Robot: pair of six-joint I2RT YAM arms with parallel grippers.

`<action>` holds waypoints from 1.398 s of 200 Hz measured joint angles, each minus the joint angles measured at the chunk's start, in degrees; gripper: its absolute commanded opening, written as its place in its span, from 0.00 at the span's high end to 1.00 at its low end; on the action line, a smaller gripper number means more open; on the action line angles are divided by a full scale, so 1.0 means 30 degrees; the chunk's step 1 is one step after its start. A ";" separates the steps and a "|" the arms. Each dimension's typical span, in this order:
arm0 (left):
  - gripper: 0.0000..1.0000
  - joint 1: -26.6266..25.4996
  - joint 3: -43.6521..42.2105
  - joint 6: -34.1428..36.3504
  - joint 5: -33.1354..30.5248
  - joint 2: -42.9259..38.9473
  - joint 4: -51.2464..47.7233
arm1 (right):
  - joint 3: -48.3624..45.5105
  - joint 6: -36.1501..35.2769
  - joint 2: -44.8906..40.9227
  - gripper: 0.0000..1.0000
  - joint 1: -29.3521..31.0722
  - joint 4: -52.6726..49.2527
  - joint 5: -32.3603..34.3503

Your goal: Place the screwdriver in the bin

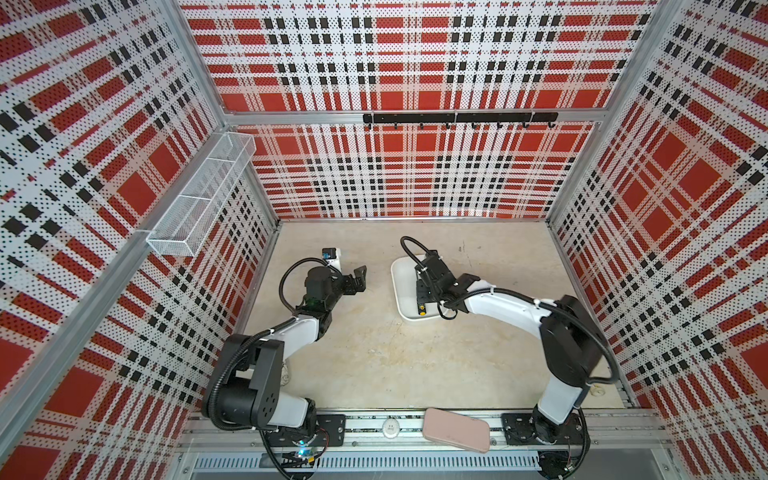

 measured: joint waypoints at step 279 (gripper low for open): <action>0.02 0.3067 -0.7461 0.3650 -0.4313 -0.2018 1.0630 | -1.7158 -0.8444 -0.6543 0.41 -1.3952 2.1755 0.1800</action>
